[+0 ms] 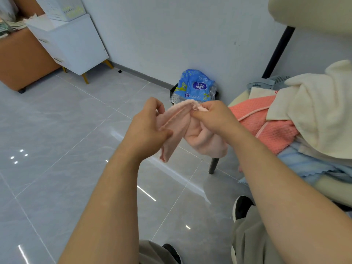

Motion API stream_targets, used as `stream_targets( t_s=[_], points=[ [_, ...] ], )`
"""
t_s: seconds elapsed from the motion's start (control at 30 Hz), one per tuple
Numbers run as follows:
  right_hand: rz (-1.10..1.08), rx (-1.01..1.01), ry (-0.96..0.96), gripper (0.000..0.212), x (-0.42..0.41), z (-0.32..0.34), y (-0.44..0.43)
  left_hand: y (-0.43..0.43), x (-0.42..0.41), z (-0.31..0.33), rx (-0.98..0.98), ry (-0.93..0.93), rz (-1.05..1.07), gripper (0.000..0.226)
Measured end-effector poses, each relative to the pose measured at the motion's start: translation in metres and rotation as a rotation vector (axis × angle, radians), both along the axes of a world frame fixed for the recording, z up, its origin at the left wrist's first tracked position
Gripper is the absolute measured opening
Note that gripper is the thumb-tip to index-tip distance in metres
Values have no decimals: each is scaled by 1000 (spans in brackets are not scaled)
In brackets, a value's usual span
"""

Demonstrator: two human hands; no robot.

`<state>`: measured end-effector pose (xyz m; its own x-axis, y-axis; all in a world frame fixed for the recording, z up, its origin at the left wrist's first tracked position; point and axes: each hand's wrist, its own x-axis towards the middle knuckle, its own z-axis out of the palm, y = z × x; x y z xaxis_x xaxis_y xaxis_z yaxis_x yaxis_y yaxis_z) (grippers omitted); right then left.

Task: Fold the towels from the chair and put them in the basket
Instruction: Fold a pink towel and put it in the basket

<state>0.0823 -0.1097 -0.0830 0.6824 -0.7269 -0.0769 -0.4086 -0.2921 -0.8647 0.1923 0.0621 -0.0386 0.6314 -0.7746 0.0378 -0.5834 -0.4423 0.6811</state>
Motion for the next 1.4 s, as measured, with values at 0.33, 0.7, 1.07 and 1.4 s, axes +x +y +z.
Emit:
stream_targets(
  t_s=[0.33, 0.7, 1.07, 1.4],
  points=[
    [-100, 7, 49, 31, 0, -7, -10, -2, -2, -2, -30, -38, -41, 35],
    [-74, -53, 70, 28, -1, -8, -10, -6, -2, -6, 88, -90, 93, 17],
    [-58, -64, 71, 27, -2, -9, -12, -7, -4, -3, 105, -93, 133, 35],
    [-59, -52, 63, 35, -3, -11, -11, -5, -4, -4, 112, -67, 48, 11]
  ],
)
